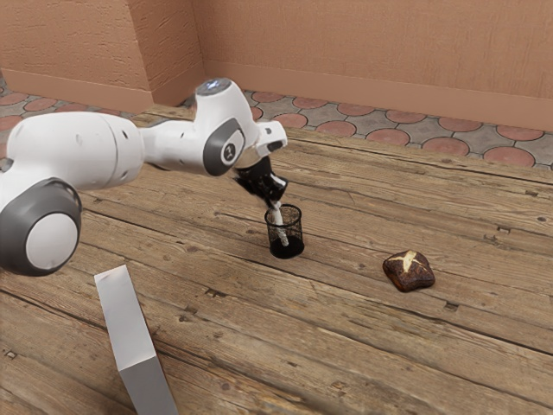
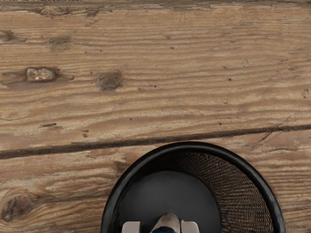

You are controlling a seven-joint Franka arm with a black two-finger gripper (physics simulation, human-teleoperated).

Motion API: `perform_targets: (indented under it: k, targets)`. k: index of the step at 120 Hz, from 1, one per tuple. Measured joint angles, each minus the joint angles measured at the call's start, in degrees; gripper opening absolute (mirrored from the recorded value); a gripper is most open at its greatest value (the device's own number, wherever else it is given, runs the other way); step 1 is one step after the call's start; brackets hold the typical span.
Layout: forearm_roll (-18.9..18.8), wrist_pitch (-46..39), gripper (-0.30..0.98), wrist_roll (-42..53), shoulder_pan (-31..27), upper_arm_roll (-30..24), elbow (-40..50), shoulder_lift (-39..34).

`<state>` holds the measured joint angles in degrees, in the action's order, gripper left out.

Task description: Take the marker out of the pen holder and place it to the left of the pen holder.

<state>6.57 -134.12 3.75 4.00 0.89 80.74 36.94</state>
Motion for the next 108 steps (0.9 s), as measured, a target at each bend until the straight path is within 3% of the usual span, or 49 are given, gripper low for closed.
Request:
perform_targets:
  k: [22,40,52,80,108]
  targets:
    - [-0.78,-1.13,-0.07,-1.43,0.55,-0.64,3.71,-3.18]
    - [-4.31,-1.88,-0.09,-3.63,0.48,-0.31,13.75,-19.88]
    - [-7.43,-2.21,-0.1,-5.19,-1.32,0.16,15.21,-24.16]
    - [-11.31,-3.65,-0.1,-7.59,-6.19,0.27,11.66,-18.17]
    - [-9.45,15.83,-0.1,-8.45,-9.84,-0.56,-3.36,-6.11]
